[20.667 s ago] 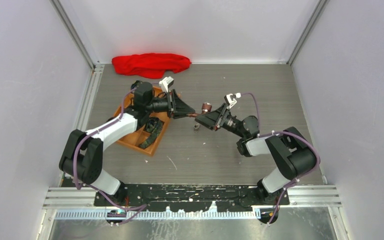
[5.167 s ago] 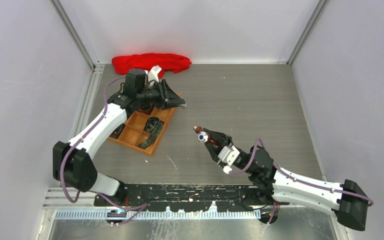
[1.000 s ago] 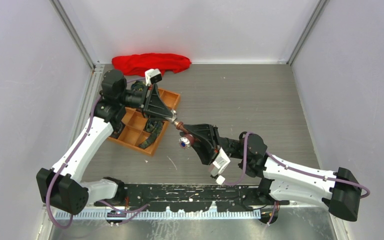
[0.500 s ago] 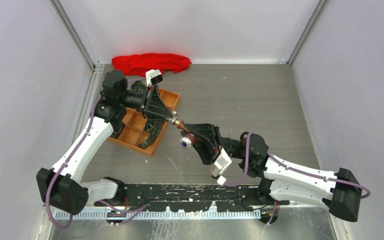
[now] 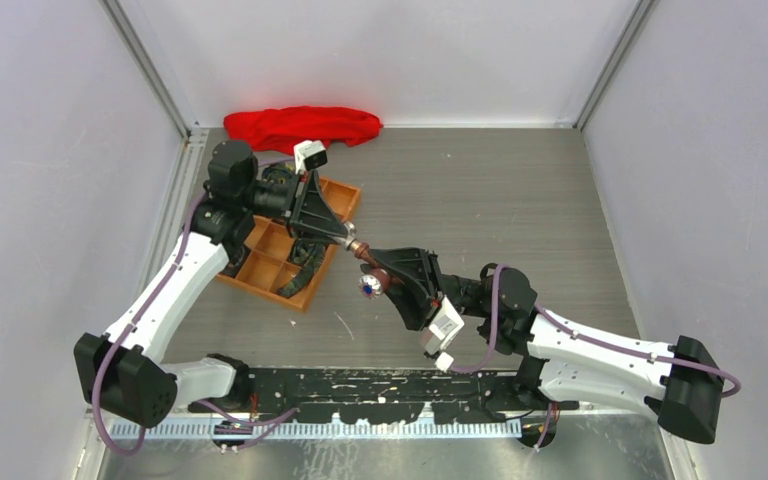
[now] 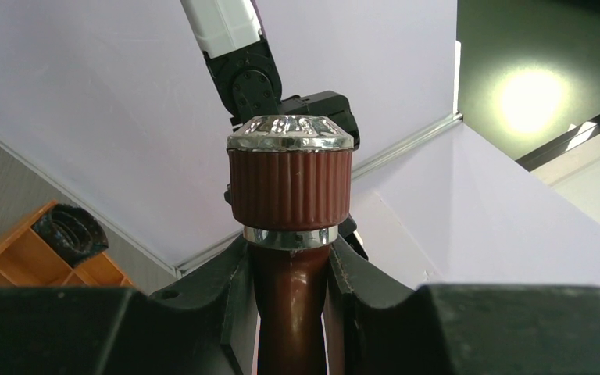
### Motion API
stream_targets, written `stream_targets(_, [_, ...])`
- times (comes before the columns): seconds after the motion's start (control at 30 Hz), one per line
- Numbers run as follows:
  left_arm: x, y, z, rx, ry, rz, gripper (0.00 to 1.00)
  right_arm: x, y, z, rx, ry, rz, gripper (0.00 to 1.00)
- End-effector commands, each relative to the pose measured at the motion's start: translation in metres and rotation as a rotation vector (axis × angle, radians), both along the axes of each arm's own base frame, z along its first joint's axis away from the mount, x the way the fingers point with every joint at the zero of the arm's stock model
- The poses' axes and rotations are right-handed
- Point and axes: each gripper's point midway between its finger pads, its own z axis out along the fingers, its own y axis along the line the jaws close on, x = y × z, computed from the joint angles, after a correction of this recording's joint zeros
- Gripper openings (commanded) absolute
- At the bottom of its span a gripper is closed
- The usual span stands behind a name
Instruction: Install the water faucets
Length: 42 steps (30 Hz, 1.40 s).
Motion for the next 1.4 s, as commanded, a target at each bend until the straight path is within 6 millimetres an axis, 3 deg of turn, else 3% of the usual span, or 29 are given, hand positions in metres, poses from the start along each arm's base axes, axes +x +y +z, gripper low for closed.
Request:
stream_targets(0.0, [-0.009, 0.001, 0.003, -0.010, -0.029, -0.036, 0.00, -0.007, -0.007, 0.036, 0.081, -0.053, 0.014, 0.00])
stream_targets(0.37, [-0.007, 0.000, 0.002, -0.007, -0.028, -0.042, 0.00, -0.008, -0.009, 0.038, 0.090, -0.059, 0.013, 0.00])
stream_targets(0.97, [-0.013, 0.003, 0.014, -0.023, -0.067, -0.065, 0.00, 0.012, -0.002, 0.009, 0.063, -0.008, -0.055, 0.00])
stream_targets(1.37, [-0.013, 0.002, 0.025, -0.050, -0.161, -0.039, 0.00, 0.016, -0.015, 0.013, 0.235, 0.106, -0.024, 0.00])
